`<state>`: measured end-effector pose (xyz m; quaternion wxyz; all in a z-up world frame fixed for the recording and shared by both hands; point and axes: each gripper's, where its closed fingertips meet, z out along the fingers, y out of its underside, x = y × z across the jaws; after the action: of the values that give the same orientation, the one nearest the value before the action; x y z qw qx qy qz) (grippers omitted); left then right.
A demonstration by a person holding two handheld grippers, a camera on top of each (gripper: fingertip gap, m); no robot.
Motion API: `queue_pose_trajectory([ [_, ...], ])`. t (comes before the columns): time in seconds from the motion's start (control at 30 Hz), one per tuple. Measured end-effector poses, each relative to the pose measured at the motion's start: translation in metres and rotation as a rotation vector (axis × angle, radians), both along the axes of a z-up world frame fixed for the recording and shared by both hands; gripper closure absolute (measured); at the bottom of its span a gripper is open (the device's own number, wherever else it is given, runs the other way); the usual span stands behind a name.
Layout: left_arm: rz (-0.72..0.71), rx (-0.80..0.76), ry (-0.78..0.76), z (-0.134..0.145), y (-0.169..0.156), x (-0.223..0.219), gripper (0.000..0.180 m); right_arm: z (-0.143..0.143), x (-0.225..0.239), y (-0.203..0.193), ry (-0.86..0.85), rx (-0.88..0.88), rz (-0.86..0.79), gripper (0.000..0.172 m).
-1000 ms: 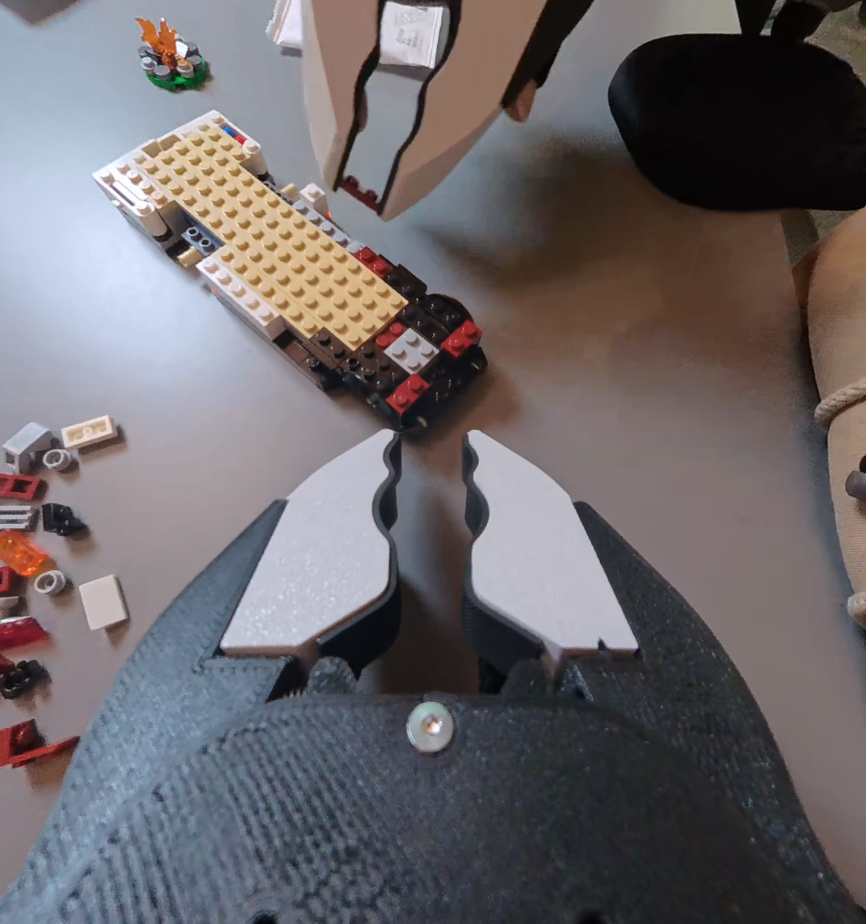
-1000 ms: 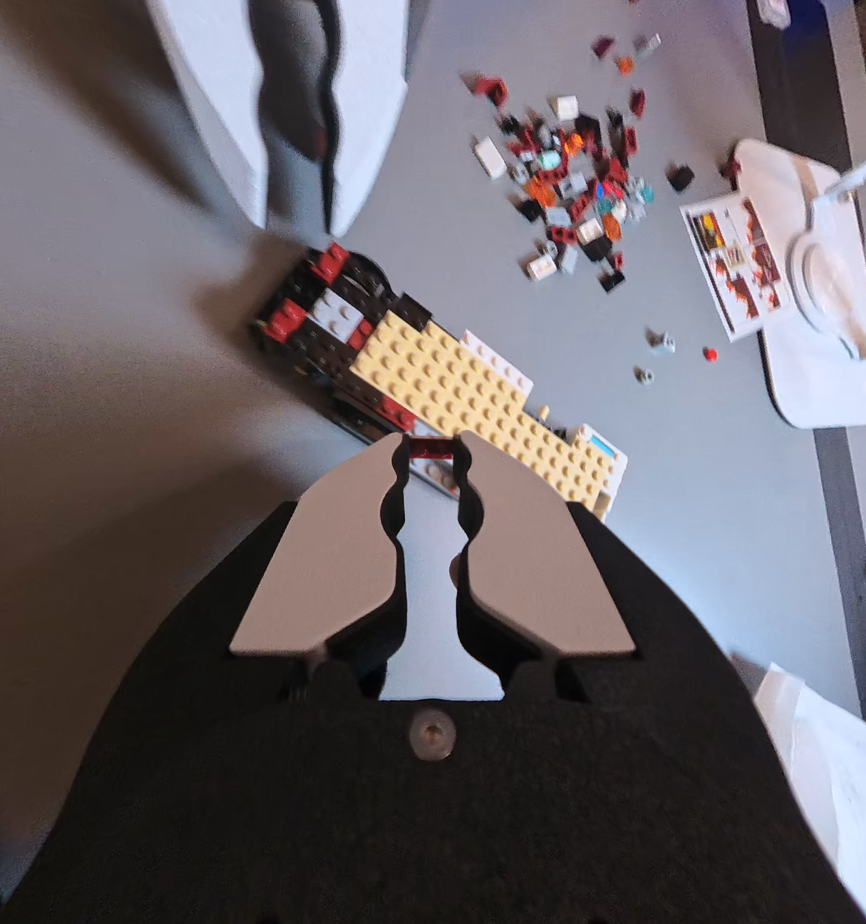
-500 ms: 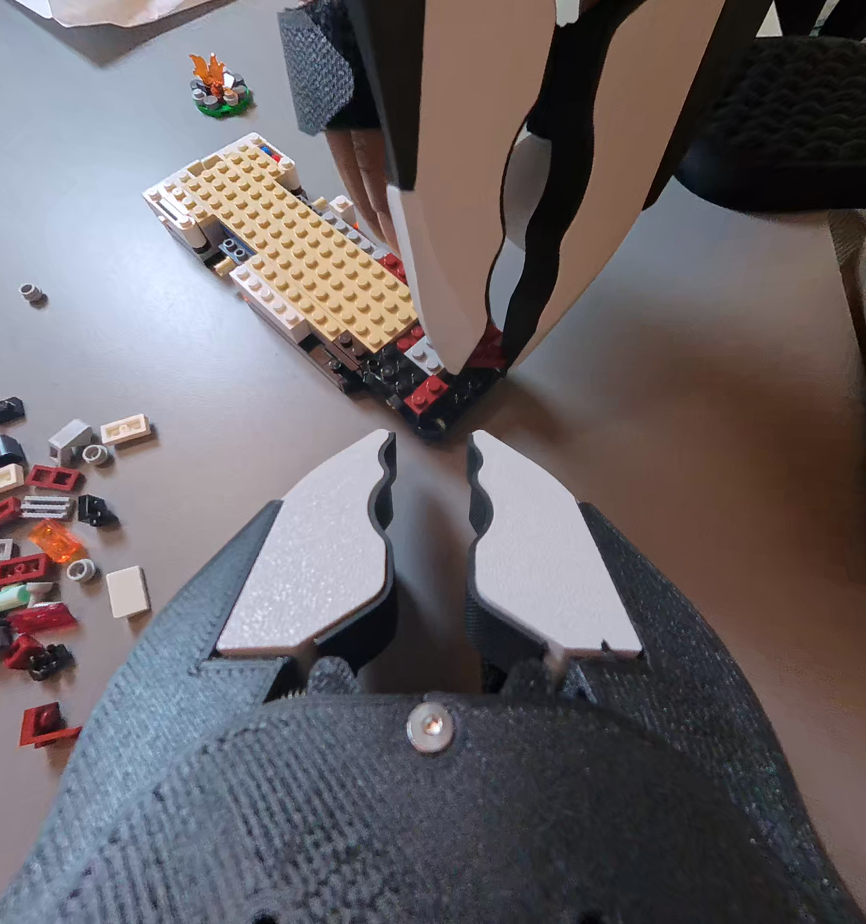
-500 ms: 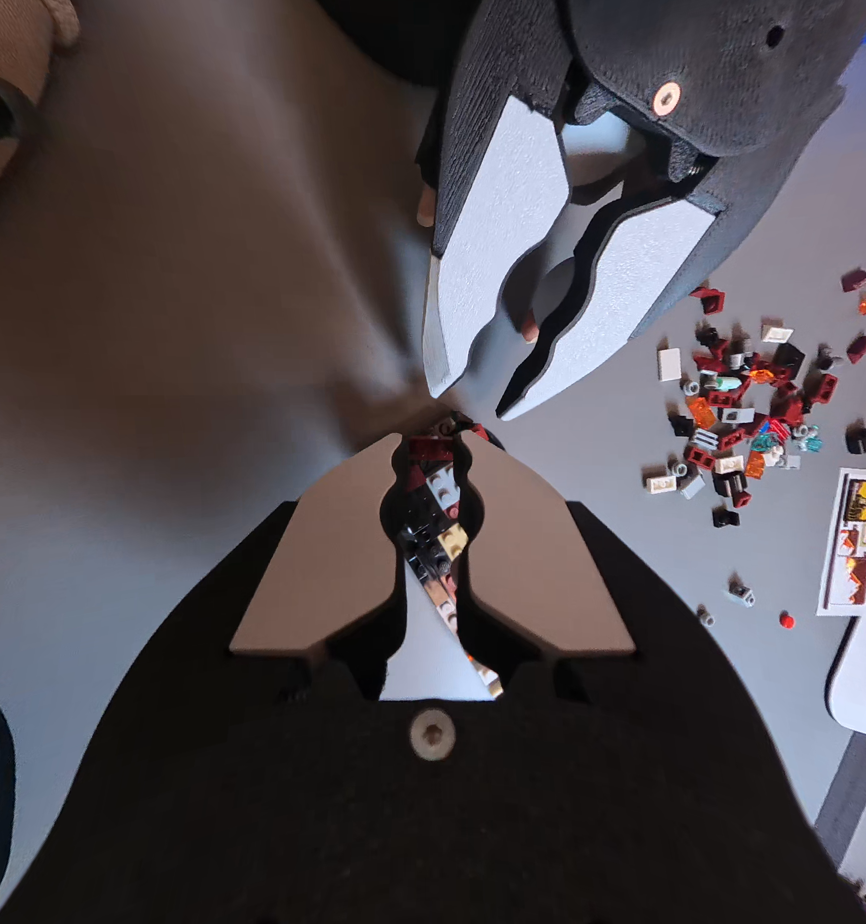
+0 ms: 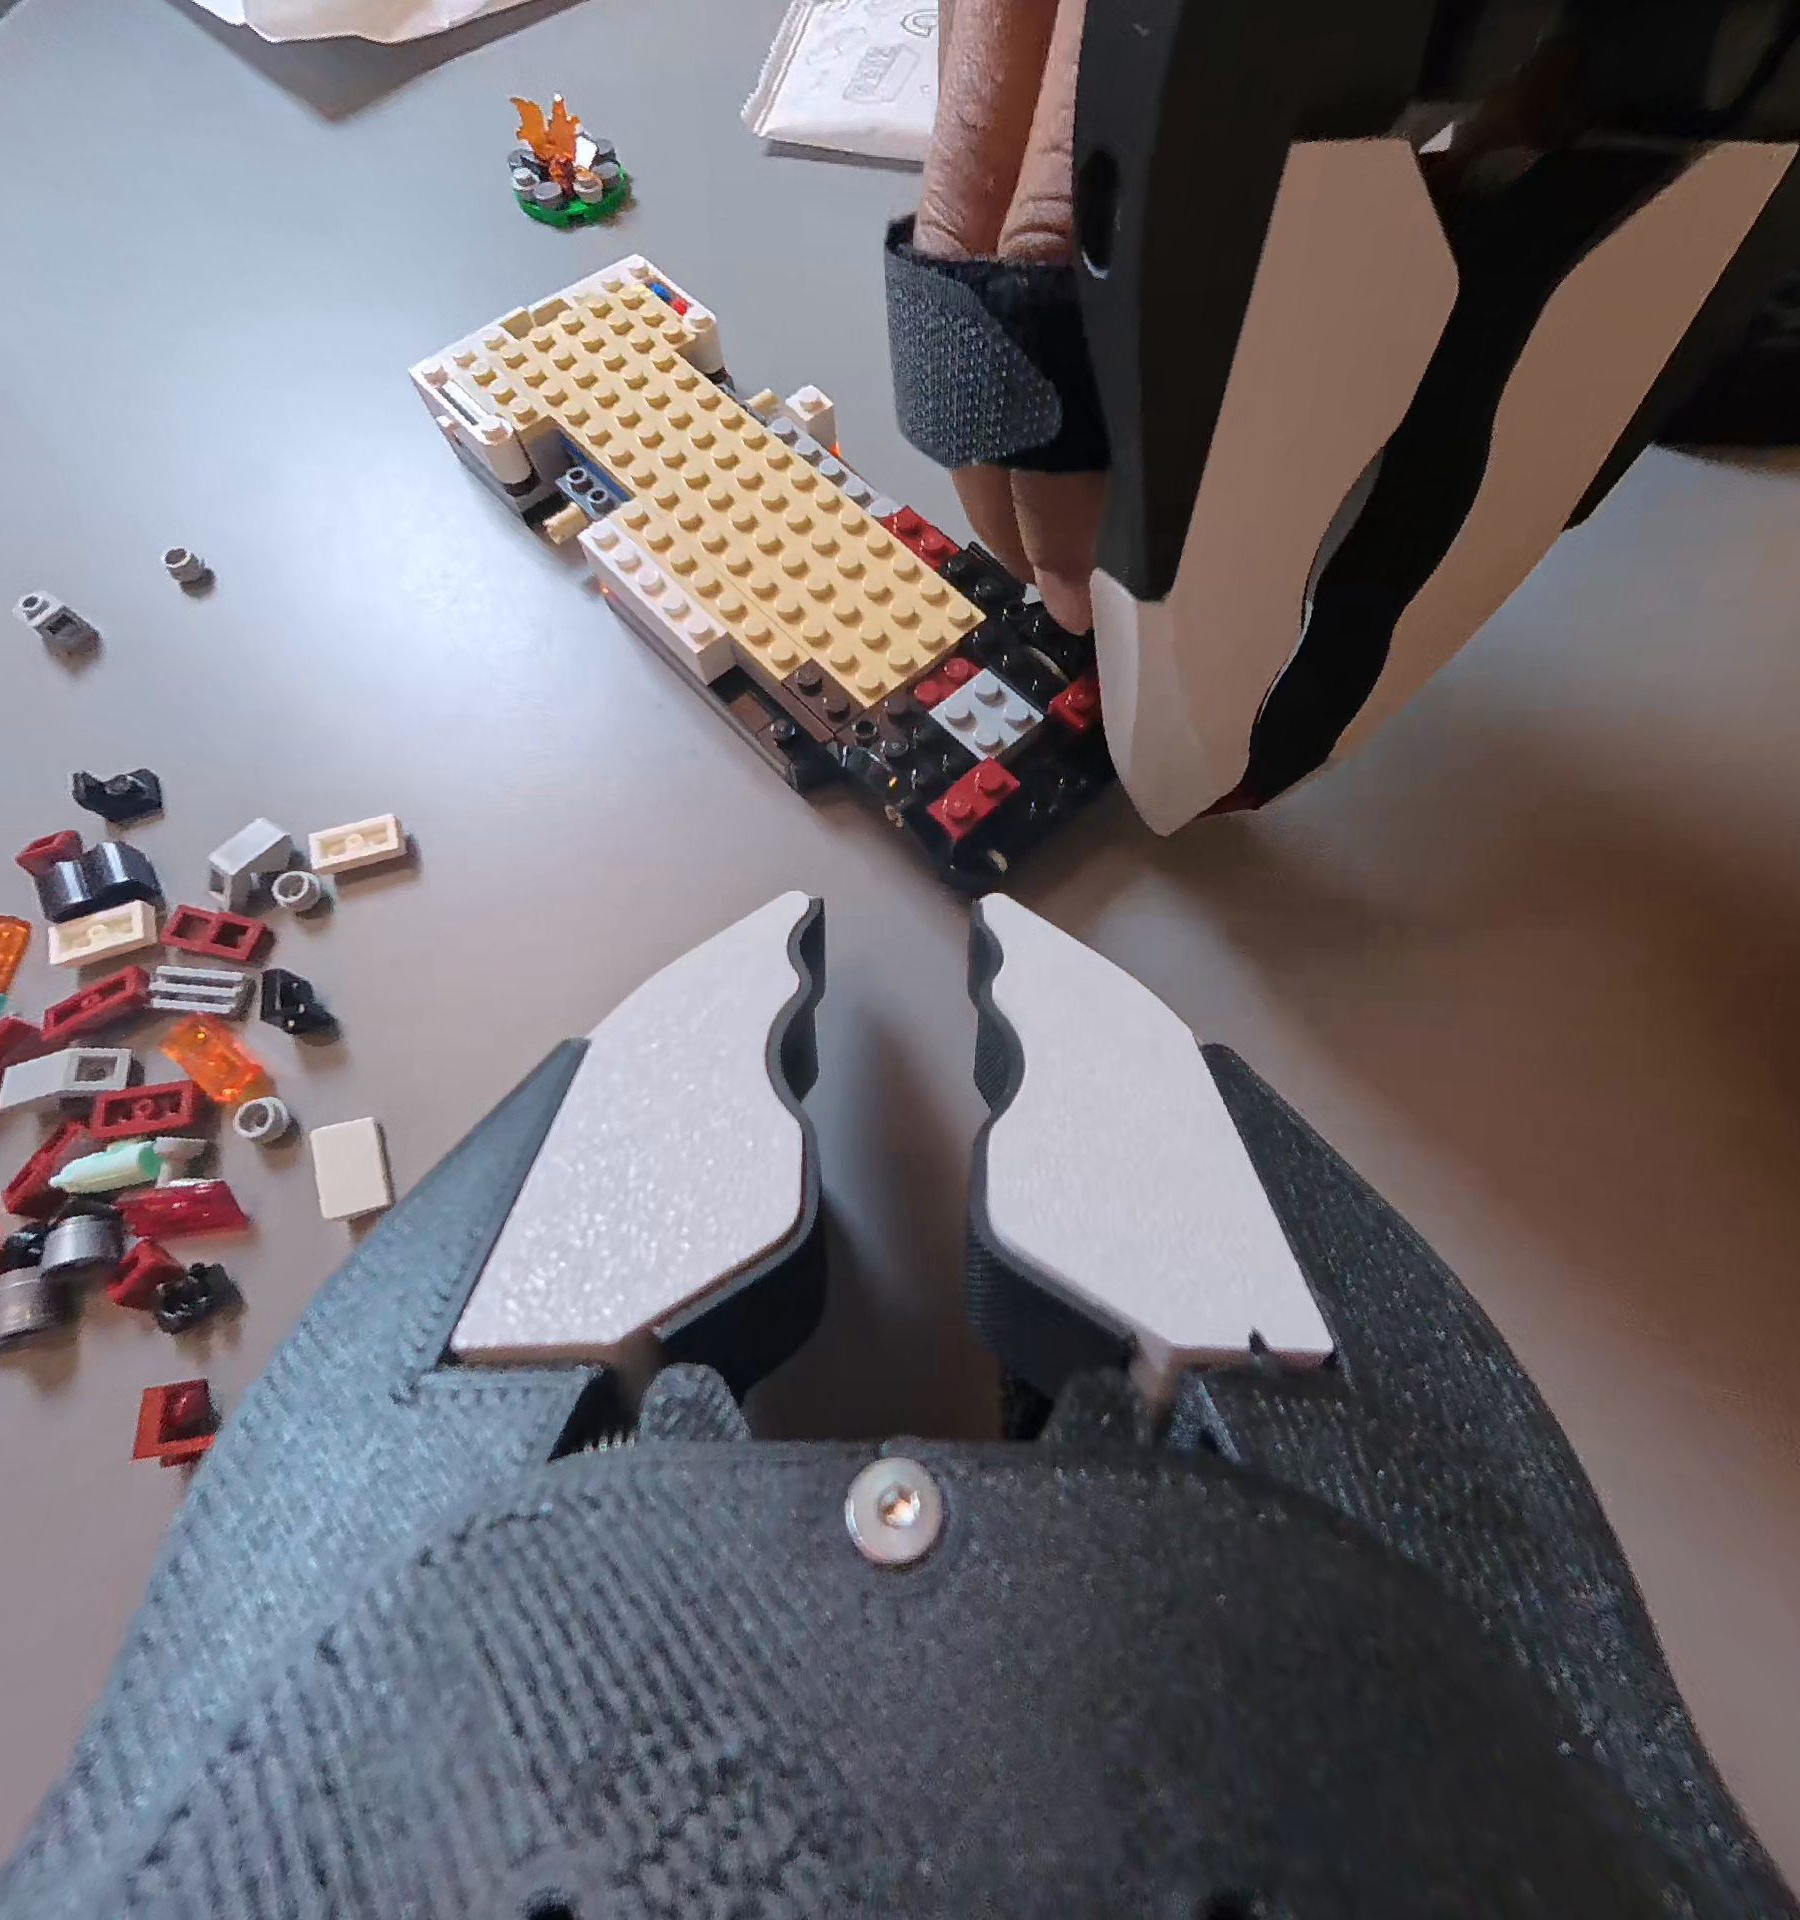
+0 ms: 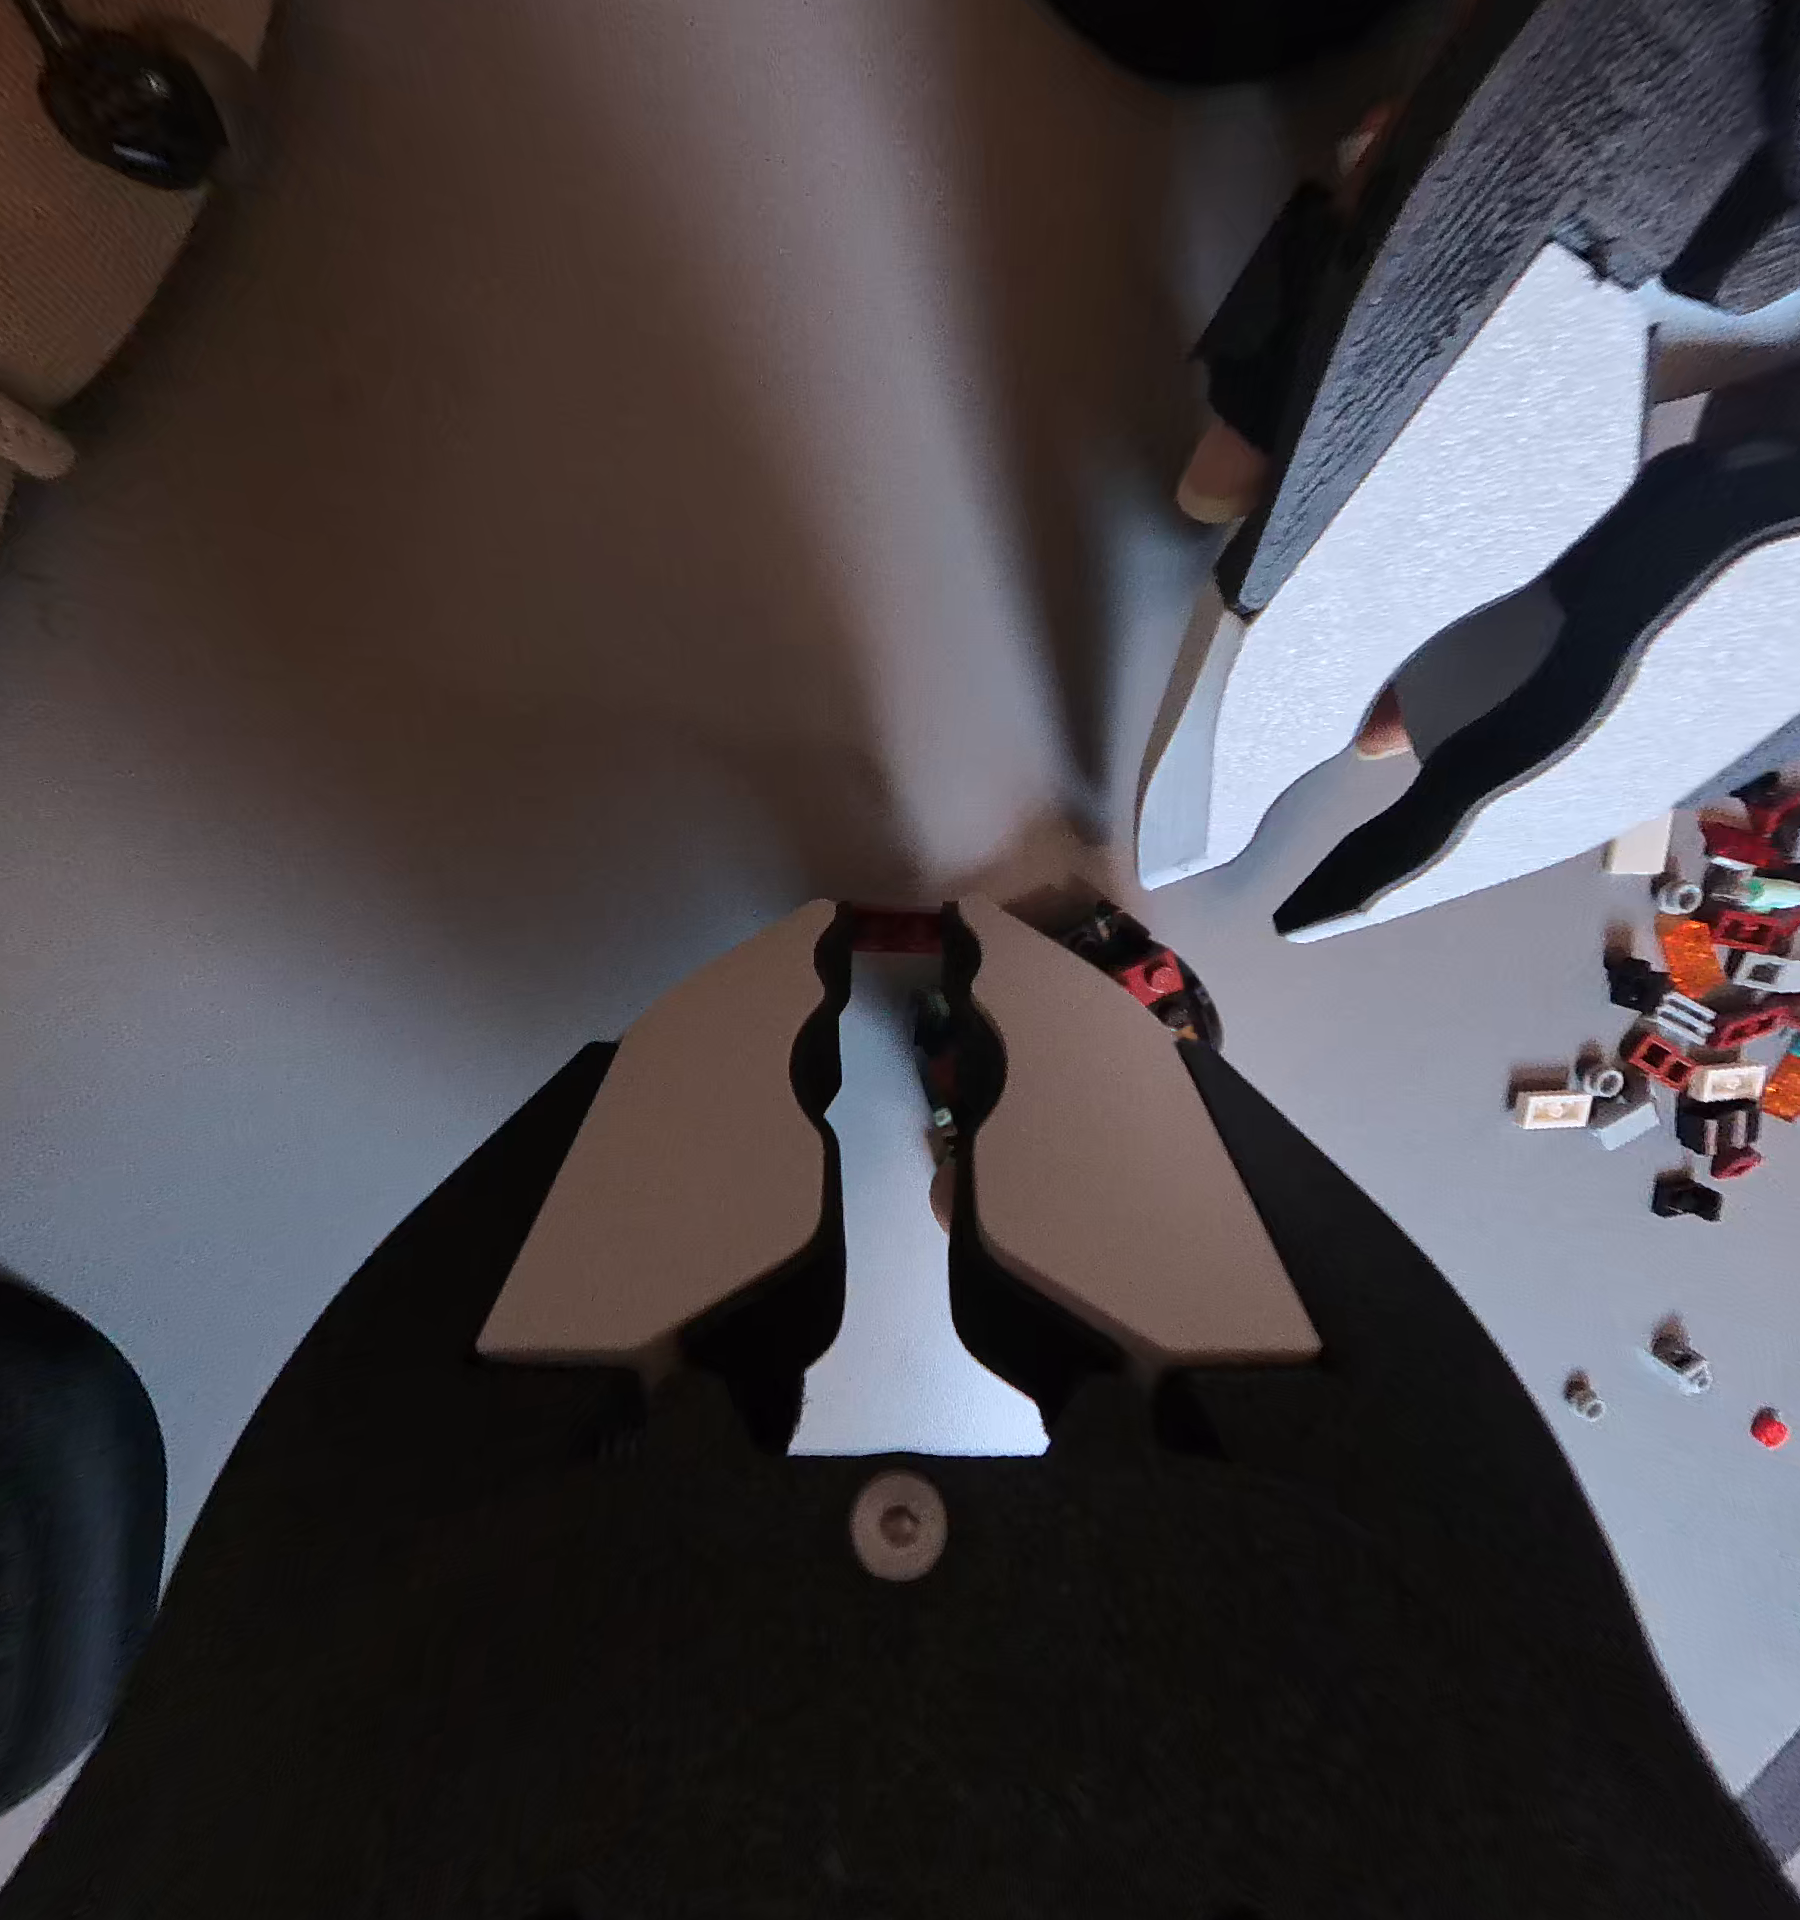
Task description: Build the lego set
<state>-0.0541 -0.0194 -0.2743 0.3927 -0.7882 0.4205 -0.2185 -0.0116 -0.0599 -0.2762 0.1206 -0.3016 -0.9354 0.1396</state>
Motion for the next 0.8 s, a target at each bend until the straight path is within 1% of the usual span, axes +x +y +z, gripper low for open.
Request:
queue_pose_trajectory([
  [0.27, 0.010, 0.008, 0.002, 0.000, 0.002, -0.003, 0.155, -0.006, 0.003, 0.003, -0.030, 0.022, -0.018, 0.155],
  [0.5, 0.014, 0.014, 0.006, 0.000, 0.003, -0.004, 0.155, -0.004, 0.002, 0.002, -0.003, -0.001, -0.055, 0.149],
  [0.6, 0.015, 0.015, 0.006, 0.000, 0.003, -0.004, 0.155, 0.004, 0.001, -0.001, 0.033, -0.044, -0.078, 0.148],
  [0.8, 0.014, 0.015, 0.005, 0.000, 0.004, -0.004, 0.155, 0.033, -0.005, 0.005, 0.184, -0.139, -0.175, 0.148],
])
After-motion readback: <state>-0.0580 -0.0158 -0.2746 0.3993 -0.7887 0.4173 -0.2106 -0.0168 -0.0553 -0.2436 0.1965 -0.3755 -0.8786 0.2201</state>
